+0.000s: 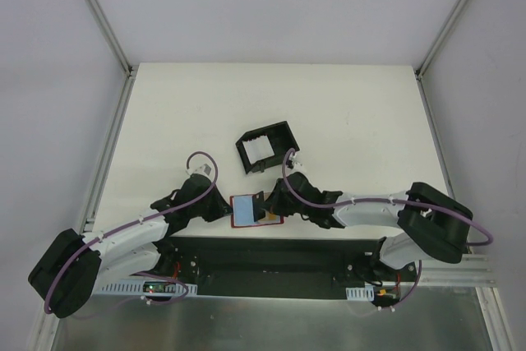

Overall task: Put the credit cards into the card holder
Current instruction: Insert the credit card into the card holder.

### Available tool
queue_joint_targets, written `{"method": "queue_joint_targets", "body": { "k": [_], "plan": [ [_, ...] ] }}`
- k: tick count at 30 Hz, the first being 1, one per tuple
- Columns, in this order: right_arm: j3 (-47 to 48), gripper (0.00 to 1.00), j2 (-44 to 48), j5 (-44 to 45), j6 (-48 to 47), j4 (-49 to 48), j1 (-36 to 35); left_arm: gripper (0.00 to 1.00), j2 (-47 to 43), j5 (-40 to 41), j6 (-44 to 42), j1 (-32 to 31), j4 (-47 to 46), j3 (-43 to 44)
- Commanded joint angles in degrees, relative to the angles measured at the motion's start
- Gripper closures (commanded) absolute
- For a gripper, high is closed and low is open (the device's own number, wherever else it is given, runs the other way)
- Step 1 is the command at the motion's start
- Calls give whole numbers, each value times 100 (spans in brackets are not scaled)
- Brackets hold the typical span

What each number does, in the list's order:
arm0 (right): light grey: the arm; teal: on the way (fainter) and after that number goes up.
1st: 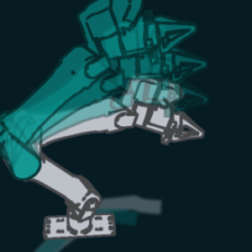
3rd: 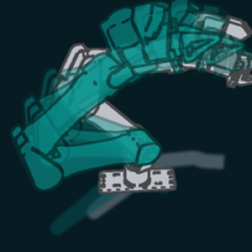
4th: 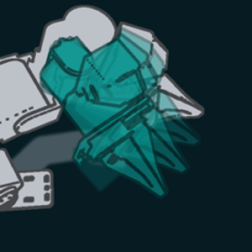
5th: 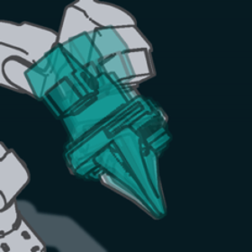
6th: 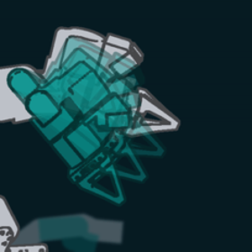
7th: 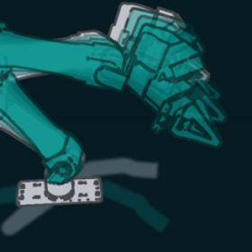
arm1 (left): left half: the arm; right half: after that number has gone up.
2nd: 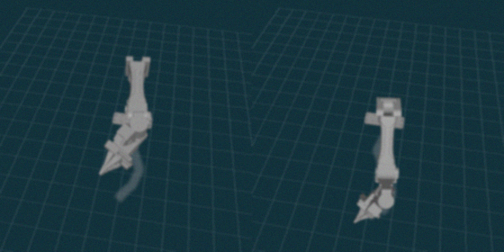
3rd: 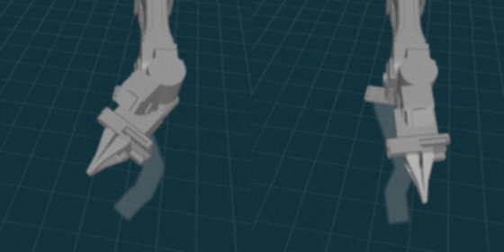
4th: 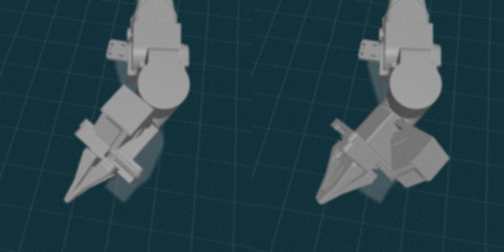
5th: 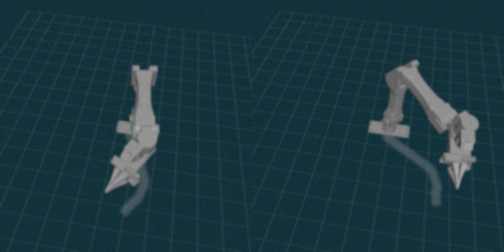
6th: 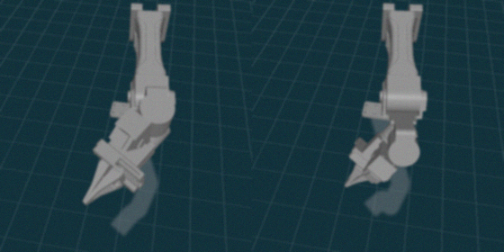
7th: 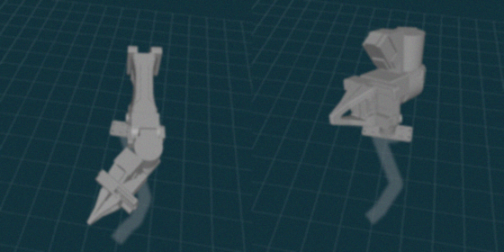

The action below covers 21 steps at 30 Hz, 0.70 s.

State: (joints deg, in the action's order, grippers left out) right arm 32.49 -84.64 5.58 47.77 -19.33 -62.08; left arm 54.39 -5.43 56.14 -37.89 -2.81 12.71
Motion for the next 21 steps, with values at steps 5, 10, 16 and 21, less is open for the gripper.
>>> {"method": "queue_joint_targets", "body": {
  "k": [5,10,16,21],
  "plan": [
    [205,100,10,57,13,606,-14,100,142,156,-191,-26,316,21],
    [117,100,-193,-84,154,430,-23,100,168,156,-191,-26,316,47],
    [100,100,-386,-189,259,211,-67,100,195,148,-191,-26,307,39],
    [73,100,-510,-321,347,88,-76,100,186,165,-191,-26,307,21]
  ]
}}
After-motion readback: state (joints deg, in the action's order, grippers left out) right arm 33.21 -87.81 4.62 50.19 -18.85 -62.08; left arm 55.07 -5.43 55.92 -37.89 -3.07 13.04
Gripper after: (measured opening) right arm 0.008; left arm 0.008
